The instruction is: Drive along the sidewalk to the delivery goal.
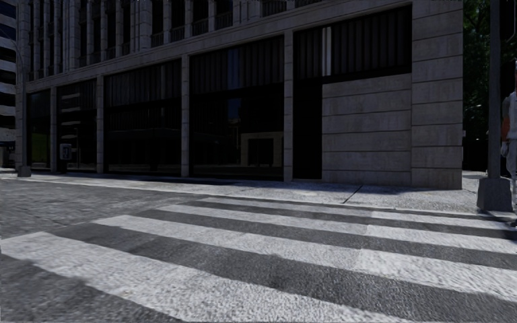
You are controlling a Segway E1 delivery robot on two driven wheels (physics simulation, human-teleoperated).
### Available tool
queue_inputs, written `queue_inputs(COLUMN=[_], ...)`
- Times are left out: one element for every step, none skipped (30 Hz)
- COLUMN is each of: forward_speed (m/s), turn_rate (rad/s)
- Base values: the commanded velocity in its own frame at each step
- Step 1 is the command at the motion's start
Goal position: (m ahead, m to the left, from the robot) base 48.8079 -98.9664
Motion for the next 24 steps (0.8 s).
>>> queue_inputs(forward_speed=[1.74,1.74,1.74,1.74,1.74,1.74,1.74,1.74,1.74,1.74,1.74,1.74,1.74,1.74,1.74,1.74,1.74,1.74,1.74,1.74,1.74,1.74,1.73,1.73], turn_rate=[0.61,0.61,0.61,0.61,0.61,0.61,0.5,0.43,0.34,0.23,0.0,0.0,0.0,0.0,0.0,0.0,0.0,0.0,0.0,0.0,0.0,0.0,0.0,0.0])
